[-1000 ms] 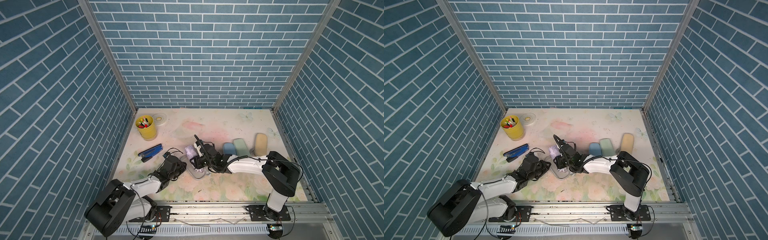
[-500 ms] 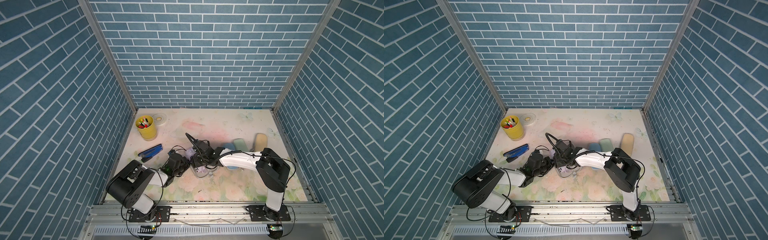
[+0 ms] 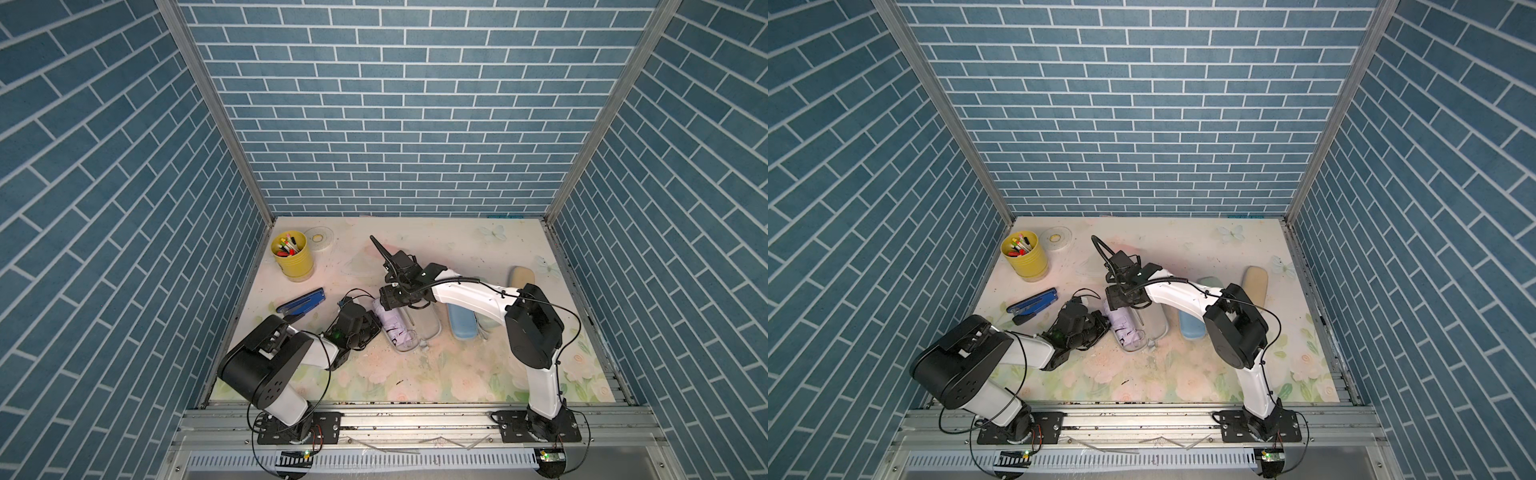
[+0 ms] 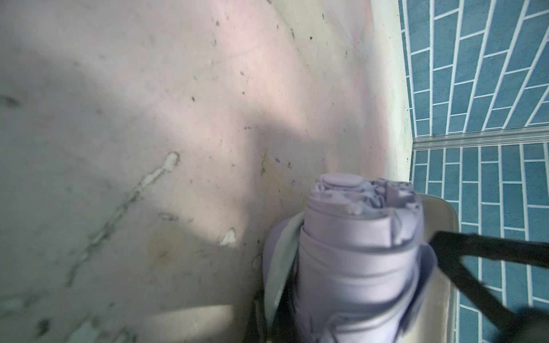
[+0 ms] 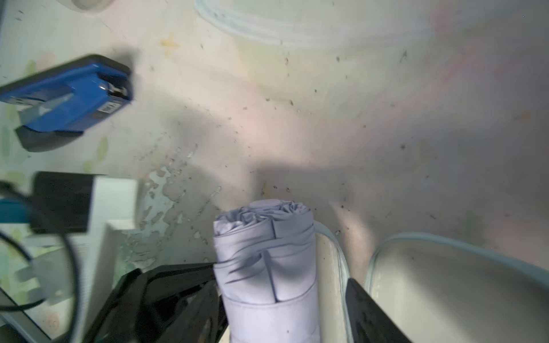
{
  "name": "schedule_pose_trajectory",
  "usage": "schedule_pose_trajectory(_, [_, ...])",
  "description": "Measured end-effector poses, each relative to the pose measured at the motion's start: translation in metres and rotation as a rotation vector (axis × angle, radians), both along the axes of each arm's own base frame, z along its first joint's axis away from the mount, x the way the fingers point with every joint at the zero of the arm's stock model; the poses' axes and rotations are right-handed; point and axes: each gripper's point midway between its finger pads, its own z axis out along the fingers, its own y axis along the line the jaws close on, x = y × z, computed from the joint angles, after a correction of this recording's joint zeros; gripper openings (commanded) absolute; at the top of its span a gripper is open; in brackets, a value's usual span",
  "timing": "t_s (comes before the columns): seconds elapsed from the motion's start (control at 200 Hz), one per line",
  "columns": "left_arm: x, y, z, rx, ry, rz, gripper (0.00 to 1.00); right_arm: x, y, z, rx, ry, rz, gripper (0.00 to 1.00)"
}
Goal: Put umbrellas into zippered umbrella sleeves
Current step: Place the umbrella in the umbrella sleeve.
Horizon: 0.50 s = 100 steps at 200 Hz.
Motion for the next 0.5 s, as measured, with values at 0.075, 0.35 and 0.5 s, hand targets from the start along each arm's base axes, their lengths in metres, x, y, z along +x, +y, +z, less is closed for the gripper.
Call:
schedule_pose_trajectory(0.075, [0.000, -0.001, 0.000, -0.001, 0.001, -0.004, 0.00, -0.006, -0.001, -0.016, -0.031, 0.031, 0.016, 0.68])
schedule_pose_trajectory(0.35, [0.000, -0.003, 0.000, -0.007, 0.000, -0.018, 0.00, -0.016, 0.006, -0.017, -0.037, 0.045, 0.065, 0.45])
schedule_pose_trajectory(0.5, [0.000, -0.002, -0.001, -0.009, 0.004, -0.015, 0.00, -0.017, -0.002, -0.022, -0.031, 0.036, 0.072, 0.31])
